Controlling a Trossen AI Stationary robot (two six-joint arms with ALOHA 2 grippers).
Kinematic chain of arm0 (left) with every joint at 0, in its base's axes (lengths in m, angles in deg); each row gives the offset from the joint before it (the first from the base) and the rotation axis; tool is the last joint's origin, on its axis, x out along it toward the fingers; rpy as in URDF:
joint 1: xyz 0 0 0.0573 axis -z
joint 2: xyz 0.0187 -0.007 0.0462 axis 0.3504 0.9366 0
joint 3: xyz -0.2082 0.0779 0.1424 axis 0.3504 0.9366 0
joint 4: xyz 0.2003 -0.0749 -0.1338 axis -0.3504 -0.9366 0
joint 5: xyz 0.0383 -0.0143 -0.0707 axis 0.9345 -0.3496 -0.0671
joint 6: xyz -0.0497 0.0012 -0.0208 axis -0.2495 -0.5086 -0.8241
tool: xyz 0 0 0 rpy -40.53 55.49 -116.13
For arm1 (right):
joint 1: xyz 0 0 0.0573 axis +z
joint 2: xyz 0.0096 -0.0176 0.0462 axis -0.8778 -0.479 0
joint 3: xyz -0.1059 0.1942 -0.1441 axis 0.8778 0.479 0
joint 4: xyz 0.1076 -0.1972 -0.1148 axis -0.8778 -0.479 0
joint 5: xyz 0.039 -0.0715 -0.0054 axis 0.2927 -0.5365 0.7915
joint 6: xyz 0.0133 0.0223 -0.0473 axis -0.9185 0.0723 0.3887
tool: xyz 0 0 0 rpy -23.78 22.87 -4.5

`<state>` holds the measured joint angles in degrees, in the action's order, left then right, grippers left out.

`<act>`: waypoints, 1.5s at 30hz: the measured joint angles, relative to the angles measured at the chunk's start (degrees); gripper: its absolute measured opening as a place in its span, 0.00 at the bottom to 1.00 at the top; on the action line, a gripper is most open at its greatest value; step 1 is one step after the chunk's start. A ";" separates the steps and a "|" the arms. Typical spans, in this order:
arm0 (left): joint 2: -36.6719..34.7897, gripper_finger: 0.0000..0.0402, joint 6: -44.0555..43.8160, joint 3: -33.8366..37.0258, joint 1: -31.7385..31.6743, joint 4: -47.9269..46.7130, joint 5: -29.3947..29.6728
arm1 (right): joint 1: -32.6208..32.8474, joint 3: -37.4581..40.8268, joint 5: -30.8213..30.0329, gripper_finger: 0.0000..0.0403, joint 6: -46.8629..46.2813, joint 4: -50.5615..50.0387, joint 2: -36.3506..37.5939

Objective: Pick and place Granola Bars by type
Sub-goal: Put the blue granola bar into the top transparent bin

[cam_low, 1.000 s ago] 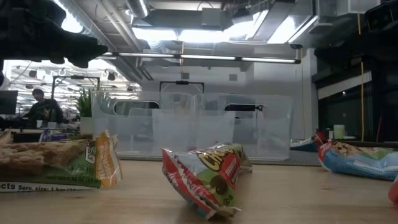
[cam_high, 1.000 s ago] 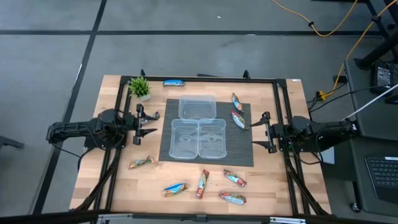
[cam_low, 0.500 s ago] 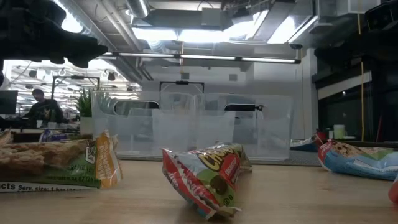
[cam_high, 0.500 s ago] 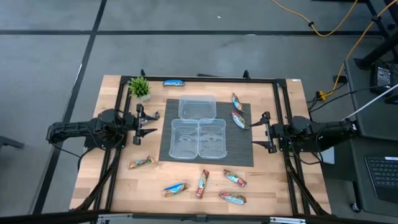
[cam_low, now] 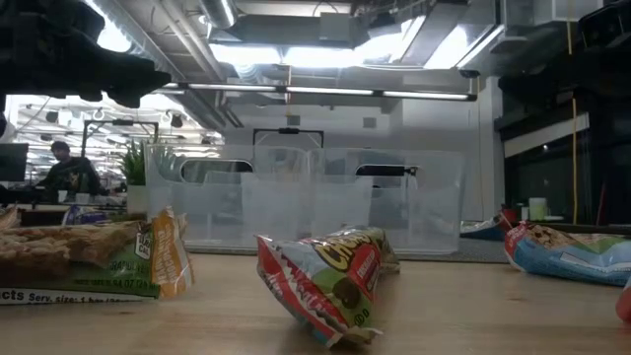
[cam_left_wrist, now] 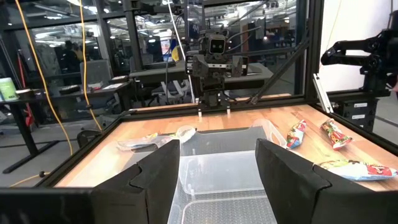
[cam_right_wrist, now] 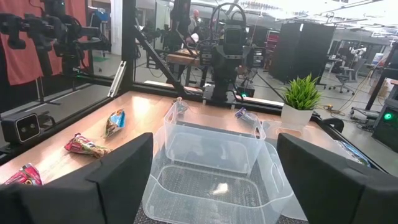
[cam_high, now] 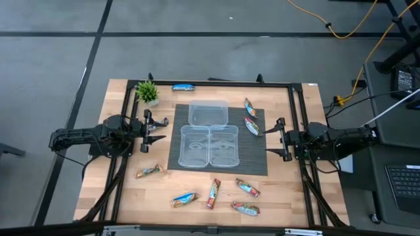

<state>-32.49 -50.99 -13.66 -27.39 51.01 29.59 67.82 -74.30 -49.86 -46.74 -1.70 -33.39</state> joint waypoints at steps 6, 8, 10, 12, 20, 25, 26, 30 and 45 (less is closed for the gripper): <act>0.00 0.52 0.00 0.00 0.00 0.00 0.00 | 0.00 -0.01 0.00 0.85 0.42 2.78 -0.02; 0.00 0.51 0.00 0.00 0.00 -0.02 0.00 | 0.00 0.02 -0.02 0.85 -0.39 5.21 -0.02; 0.00 0.51 0.00 0.00 -0.01 0.00 0.00 | 0.00 0.00 -0.09 0.85 -3.47 9.47 -0.02; 0.00 0.51 0.00 0.00 -0.02 -0.02 0.00 | 0.00 0.02 -0.27 0.85 -6.50 12.98 0.01; 0.00 0.51 0.24 0.00 -0.01 7.44 2.25 | -0.03 0.02 -0.60 0.85 -7.53 15.39 -0.02; 0.00 0.51 -3.77 0.00 -0.02 16.99 11.76 | -0.04 0.01 -0.85 0.85 -10.79 16.23 -0.02; 0.00 0.51 -5.60 0.00 -0.02 18.75 14.63 | -0.04 -0.01 -0.83 0.85 -11.25 16.49 -0.02; 0.00 0.51 -13.47 0.00 -0.02 23.18 25.47 | -0.04 0.01 -0.94 0.85 -13.17 18.50 -0.02; 21.32 0.42 -9.23 -46.46 0.04 -8.59 29.44 | -0.04 0.00 -1.01 0.85 -24.10 32.69 -0.02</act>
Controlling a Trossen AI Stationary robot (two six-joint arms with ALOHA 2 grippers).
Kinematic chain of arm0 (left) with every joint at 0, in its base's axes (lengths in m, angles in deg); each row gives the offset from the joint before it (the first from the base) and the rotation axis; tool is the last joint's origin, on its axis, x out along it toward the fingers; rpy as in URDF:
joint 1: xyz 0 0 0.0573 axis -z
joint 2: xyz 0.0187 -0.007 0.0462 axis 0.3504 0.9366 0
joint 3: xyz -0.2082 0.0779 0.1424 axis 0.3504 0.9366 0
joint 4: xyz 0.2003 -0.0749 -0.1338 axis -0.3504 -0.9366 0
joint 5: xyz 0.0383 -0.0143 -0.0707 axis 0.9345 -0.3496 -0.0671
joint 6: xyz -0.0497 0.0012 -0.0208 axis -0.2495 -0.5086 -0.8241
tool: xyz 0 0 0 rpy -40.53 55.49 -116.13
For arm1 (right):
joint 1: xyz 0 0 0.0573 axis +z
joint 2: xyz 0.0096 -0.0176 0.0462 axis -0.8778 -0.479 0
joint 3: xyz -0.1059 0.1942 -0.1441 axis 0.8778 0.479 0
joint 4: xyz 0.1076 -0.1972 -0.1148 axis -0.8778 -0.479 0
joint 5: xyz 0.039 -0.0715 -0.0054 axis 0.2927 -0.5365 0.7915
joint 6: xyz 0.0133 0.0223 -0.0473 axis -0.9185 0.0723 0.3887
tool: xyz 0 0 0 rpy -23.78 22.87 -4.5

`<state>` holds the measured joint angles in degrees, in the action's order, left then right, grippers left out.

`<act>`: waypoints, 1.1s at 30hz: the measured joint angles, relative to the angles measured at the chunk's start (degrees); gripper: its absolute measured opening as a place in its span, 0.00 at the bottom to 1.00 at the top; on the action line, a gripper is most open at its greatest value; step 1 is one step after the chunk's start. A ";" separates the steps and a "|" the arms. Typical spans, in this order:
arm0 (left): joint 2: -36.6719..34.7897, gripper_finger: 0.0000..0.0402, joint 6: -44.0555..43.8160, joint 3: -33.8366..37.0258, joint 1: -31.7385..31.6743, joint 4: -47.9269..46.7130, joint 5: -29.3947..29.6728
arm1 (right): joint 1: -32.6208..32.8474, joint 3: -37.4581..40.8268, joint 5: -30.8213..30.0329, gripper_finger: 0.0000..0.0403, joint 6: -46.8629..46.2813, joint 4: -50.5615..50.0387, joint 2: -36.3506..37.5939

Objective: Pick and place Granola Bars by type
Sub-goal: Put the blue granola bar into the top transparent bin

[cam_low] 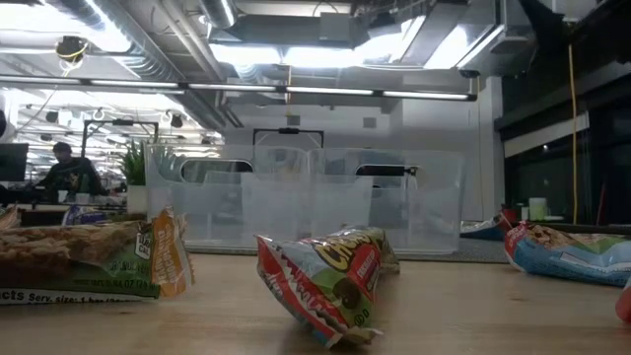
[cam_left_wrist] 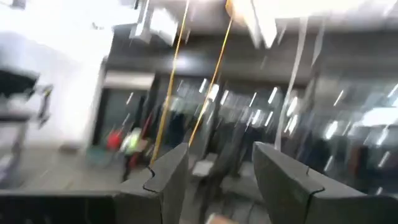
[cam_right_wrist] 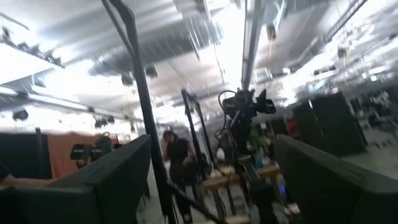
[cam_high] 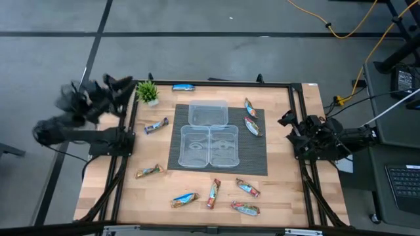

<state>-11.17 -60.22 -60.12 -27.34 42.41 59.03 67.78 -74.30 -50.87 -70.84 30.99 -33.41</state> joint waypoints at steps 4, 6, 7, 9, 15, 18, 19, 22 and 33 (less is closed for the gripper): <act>15.31 0.40 -5.06 -22.24 -0.04 -26.96 4.33 | 0.00 0.02 -0.57 0.85 0.44 3.94 0.00; 21.36 0.40 -7.73 -29.94 -0.07 -38.63 6.53 | 0.00 0.02 -0.74 0.85 0.50 4.43 0.00; 23.75 0.39 -9.14 -32.69 -0.07 -43.58 7.88 | 0.00 0.02 -0.74 0.85 0.52 4.43 0.00; 27.16 0.39 -12.36 -36.04 -0.07 -51.82 10.62 | 0.00 0.02 -0.74 0.85 1.18 4.40 0.00; 32.02 0.40 -26.49 -34.97 -0.95 -70.41 8.23 | 0.00 0.02 -1.49 0.85 1.97 4.31 0.00; 33.40 0.44 -33.30 -29.35 -1.93 -77.93 4.51 | 0.00 0.02 -3.16 0.85 1.99 4.18 0.00; 33.56 0.45 -34.66 -26.68 -2.11 -78.57 2.68 | 0.00 0.02 -3.68 0.85 1.99 4.18 0.00; 32.83 0.53 -36.35 -17.07 -2.67 -73.71 -5.38 | 0.00 0.02 -4.98 0.85 1.52 4.16 0.00; 37.10 0.72 -42.76 10.85 -4.99 -48.94 -15.72 | 0.00 0.02 -5.41 0.85 1.36 4.14 0.00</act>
<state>25.93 -102.98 -49.27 -32.34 -6.52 43.31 67.78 -74.28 -56.28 -69.48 35.13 -33.41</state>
